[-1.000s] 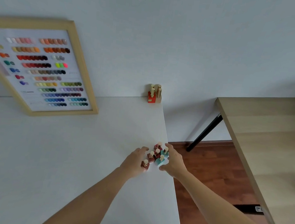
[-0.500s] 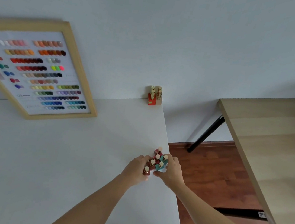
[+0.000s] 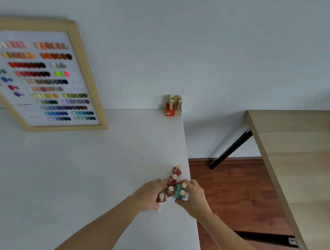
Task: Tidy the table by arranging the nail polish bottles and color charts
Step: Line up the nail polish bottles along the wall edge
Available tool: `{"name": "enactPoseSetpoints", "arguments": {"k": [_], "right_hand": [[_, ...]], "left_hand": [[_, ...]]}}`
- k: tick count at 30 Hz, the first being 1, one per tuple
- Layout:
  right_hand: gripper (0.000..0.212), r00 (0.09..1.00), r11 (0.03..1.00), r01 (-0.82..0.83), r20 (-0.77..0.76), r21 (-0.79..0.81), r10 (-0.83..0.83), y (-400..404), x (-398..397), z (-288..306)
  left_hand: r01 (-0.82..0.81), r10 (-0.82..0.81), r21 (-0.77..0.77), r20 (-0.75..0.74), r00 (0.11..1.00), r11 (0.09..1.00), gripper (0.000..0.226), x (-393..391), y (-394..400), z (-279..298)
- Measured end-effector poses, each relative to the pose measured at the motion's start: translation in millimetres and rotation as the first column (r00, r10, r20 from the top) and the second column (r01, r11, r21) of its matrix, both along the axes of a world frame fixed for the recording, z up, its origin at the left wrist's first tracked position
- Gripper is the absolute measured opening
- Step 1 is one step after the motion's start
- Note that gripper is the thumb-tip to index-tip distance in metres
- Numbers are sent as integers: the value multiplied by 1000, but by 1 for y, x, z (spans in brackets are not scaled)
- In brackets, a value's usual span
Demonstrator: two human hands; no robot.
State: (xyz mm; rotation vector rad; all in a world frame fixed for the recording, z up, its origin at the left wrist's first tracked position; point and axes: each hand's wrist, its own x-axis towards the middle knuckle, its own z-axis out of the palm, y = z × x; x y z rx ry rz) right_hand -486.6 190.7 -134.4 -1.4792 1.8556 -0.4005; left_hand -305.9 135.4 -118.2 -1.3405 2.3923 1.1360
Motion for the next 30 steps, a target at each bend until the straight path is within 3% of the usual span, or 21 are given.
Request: {"name": "enactPoseSetpoints", "arguments": {"k": [8,19,26,30], "right_hand": [[46,999,999,-38,-22,17,38,2,0,1],[44,998,1000,-22,-53,4,22,10,-2,1],[45,999,1000,-18,-30,7,19,11,-3,1],[46,999,999,-32,-23,3,32,11,-3,2]], "left_hand": [[30,-30,-1,-9,1000,1000,90,-2,8,2],[-34,29,-103,-55,998,994,74,-1,31,-1],[-104,86,-190,-102,991,976,42,12,41,-5],[-86,71,-147,-101,992,985,53,7,34,-3]]}}
